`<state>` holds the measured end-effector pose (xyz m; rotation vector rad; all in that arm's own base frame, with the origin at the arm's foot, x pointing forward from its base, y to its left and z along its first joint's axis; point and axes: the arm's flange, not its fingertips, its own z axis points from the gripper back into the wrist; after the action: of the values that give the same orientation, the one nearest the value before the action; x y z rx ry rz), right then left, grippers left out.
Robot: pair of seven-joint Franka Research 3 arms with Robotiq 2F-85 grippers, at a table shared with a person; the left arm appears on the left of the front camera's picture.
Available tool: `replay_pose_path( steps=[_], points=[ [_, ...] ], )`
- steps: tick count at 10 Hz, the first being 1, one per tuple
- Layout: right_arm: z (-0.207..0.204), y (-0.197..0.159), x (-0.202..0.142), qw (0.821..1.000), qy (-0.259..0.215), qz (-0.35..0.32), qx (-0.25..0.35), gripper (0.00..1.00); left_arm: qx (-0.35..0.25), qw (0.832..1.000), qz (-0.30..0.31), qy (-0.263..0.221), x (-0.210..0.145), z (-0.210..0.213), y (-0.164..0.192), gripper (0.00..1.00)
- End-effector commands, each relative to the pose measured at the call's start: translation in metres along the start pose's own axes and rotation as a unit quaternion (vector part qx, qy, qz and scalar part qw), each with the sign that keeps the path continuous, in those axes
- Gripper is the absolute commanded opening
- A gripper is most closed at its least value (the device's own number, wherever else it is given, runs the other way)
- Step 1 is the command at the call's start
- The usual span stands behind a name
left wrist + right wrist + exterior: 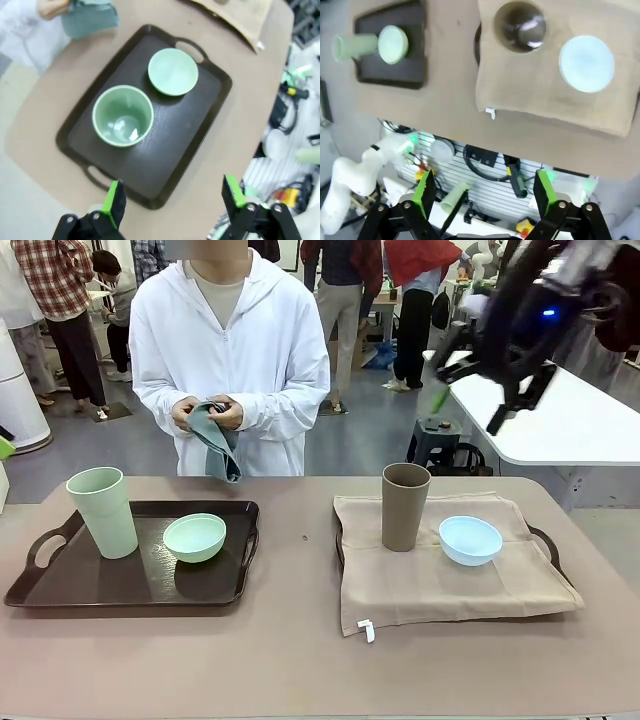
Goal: Set up a tray with a mat and arrange the tableware.
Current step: Pick up the Picnic Bowl and Reusable plastic cup from the Handle tray in front of the human's position and hold them in the air.
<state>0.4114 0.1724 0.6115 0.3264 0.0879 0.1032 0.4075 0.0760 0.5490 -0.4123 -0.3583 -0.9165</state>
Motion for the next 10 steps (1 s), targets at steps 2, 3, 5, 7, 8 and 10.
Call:
replay_pose_path(
  steps=[2,3,5,7,8,10],
  points=[
    [-0.032,0.077,0.069,0.993,0.060,0.056,-0.081,1.00,-0.040,0.991,-0.129,-0.011,0.012,-0.003,0.022,1.00],
    [-0.051,0.104,0.089,0.989,0.078,0.061,-0.110,1.00,-0.057,0.983,-0.169,-0.037,0.018,-0.006,0.026,1.00],
    [-0.080,0.143,0.112,0.982,0.104,0.084,-0.130,1.00,-0.088,0.965,-0.241,-0.061,0.034,-0.019,0.018,1.00],
    [-0.100,0.164,0.124,0.979,0.116,0.102,-0.132,1.00,-0.114,0.948,-0.288,-0.068,0.042,-0.031,0.021,1.00],
    [-0.102,0.168,0.124,0.977,0.122,0.120,-0.126,1.00,-0.107,0.951,-0.285,-0.052,0.049,-0.033,0.024,1.00],
    [-0.114,0.151,0.110,0.981,0.111,0.104,-0.121,1.00,-0.092,0.958,-0.265,-0.063,0.039,-0.034,0.011,1.00]
  ],
)
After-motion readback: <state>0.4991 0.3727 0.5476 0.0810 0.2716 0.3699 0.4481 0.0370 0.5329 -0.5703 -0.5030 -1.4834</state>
